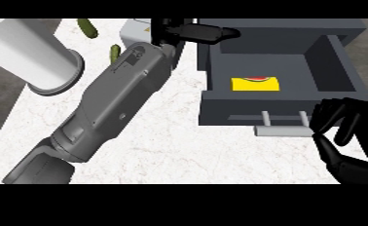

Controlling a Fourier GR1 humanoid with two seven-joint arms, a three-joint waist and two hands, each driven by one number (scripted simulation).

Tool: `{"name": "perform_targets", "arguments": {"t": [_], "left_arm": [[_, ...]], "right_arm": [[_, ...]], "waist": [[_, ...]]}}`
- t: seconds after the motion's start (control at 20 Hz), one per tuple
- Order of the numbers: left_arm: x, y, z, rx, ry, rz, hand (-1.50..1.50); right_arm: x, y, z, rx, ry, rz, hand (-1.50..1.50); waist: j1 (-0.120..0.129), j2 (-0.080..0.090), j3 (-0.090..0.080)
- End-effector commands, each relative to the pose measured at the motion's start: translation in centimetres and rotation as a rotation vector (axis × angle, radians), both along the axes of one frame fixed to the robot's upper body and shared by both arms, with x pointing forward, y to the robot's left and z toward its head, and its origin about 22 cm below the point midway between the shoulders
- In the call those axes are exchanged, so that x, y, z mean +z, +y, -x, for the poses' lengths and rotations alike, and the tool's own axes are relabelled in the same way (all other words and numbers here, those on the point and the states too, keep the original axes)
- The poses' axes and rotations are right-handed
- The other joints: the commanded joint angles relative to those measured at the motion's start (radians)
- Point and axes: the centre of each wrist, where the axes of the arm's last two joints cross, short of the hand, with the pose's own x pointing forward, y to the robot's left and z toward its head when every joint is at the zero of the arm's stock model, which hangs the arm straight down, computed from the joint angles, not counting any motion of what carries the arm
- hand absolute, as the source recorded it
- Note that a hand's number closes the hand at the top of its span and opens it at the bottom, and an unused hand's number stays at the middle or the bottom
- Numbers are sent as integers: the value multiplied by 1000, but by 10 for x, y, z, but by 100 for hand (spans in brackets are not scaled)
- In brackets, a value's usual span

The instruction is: Pick up the cup, place it into the drawer and close the drawer

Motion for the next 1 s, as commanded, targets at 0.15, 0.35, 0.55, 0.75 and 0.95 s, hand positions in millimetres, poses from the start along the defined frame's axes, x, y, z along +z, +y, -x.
{"name": "perform_targets", "arguments": {"t": [0.15, 0.35, 0.55, 0.75, 0.95], "left_arm": [[-23, 62, 19, 75, 52, 46, -150], [-22, 102, 43, 84, 48, 47, -150], [-39, 148, 74, 93, 90, 80, -150], [-47, 168, 88, 115, 77, 71, -150], [-62, 186, 101, 99, 104, 79, -150]], "right_arm": [[-9, -2, 4, -1, 27, 203, 150], [-1, 17, -2, -29, 39, 249, 150], [-20, 7, 3, -77, 79, 303, 150], [-26, 30, -26, -54, 21, 443, 150], [-39, 22, -27, -23, -69, 700, 150]], "waist": [[25, -3, 0], [30, -2, 0], [23, -1, 0], [19, 6, 0], [26, 7, 1]]}}
